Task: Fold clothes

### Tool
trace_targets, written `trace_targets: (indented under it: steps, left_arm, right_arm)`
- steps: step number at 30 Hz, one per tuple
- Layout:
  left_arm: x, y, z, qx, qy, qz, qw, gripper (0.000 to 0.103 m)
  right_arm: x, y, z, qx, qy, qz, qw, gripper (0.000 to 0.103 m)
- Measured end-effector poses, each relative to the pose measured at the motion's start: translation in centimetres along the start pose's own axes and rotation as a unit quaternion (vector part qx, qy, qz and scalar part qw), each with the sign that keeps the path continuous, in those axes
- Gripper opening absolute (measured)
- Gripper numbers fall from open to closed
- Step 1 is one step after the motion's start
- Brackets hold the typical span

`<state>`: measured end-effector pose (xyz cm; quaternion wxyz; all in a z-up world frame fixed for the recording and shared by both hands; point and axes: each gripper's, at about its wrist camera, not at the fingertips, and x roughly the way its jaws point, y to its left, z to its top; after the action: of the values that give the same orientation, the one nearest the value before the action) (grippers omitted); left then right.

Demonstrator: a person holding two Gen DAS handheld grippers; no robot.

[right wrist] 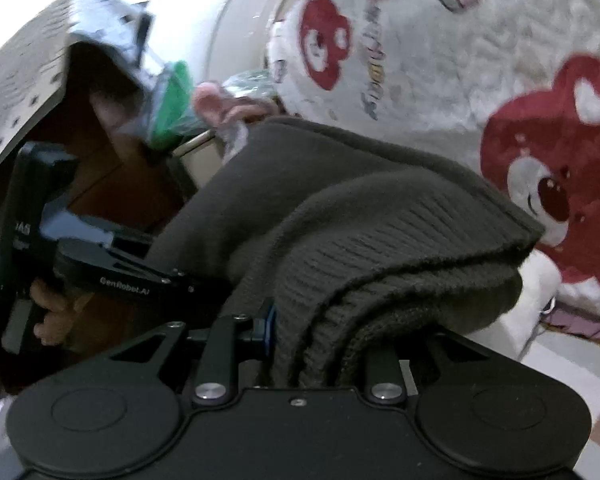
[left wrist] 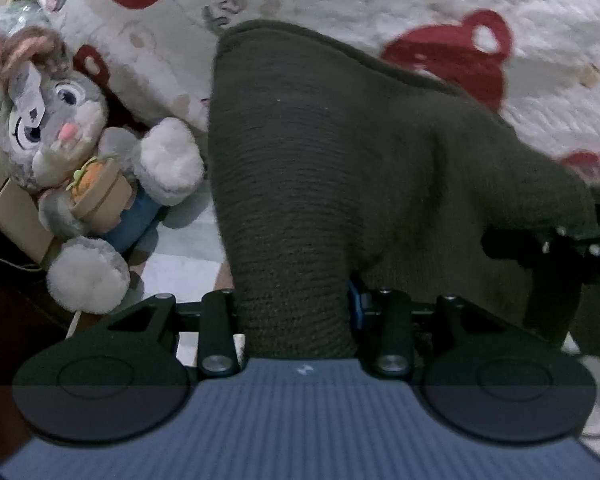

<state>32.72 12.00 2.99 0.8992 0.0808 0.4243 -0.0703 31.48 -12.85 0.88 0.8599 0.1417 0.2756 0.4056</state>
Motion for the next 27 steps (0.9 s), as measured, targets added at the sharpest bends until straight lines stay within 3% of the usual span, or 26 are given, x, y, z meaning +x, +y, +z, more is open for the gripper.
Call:
trace_targets:
  steps: [3,8,13,17,23,27]
  left_arm:
    - [3.6,1.4,0.2,-0.060,-0.005,0.007,0.9982,0.057]
    - [8.2,3.4,-3.6,-0.136,0.026,0.025,0.9901,0.057]
    - [6.0,5.1,-7.8,-0.169,-0.024,-0.002,0.9853,0.058]
    - [4.1,6.2,-10.5,-0.207,-0.055,-0.032,0.9762,0.058]
    - [3.1,7.8,-15.0,-0.249,-0.096,-0.022,0.9636,0.058]
    - [4.1,9.0,-16.7,-0.281,-0.084,-0.096,0.9511,0.055]
  right_arm:
    - [2.4,-2.4,-0.6,0.028,-0.013,-0.009,0.999,0.032]
    - [5.8,-7.3,-2.9,0.106,0.025,-0.056,0.993,0.035]
    - [5.5,-7.6,-3.6,0.098,0.033,-0.036,0.994,0.035]
    - [4.9,-9.0,-4.6,0.162,0.027,-0.023,0.986,0.039]
    - [3.6,-10.2,-7.1,0.255,0.020,-0.001,0.967,0.053]
    - [2.9,-10.1,-8.6,0.257,0.021,0.012,0.966,0.060]
